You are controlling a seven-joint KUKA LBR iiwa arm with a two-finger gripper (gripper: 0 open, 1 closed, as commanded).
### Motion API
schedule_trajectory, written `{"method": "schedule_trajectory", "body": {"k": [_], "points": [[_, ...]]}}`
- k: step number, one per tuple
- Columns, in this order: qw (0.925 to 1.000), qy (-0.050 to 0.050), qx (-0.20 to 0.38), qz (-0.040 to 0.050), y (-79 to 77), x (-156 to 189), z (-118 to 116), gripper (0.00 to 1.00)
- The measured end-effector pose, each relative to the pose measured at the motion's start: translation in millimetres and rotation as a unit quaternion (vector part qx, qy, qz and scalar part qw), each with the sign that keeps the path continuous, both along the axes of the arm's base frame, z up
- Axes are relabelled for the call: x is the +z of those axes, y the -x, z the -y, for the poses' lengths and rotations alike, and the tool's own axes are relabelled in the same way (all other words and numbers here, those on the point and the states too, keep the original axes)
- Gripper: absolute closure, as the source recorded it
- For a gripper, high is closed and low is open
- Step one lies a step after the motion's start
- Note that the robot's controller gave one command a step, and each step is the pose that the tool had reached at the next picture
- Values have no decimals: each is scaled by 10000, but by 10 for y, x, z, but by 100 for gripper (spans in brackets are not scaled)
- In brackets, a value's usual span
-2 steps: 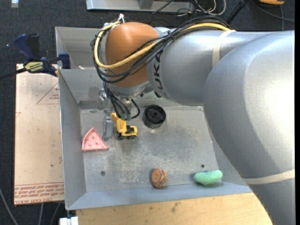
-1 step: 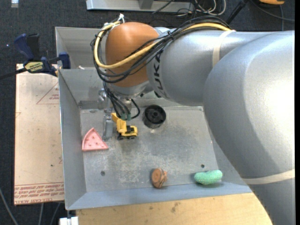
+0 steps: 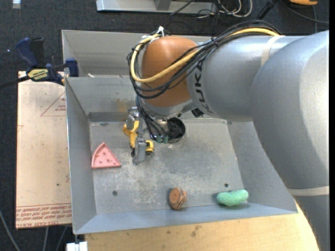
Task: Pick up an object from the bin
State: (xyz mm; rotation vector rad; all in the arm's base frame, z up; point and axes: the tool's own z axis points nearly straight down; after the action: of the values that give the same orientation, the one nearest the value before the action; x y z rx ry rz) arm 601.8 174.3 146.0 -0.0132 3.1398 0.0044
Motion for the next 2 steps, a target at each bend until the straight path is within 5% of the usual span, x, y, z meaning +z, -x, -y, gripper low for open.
{"method": "schedule_trajectory", "body": {"k": [1, 2], "points": [[9998, 18, -191, -10, 32, -19, 430, 0], [9996, 6, 286, 11, -165, -43, 485, 0]]}}
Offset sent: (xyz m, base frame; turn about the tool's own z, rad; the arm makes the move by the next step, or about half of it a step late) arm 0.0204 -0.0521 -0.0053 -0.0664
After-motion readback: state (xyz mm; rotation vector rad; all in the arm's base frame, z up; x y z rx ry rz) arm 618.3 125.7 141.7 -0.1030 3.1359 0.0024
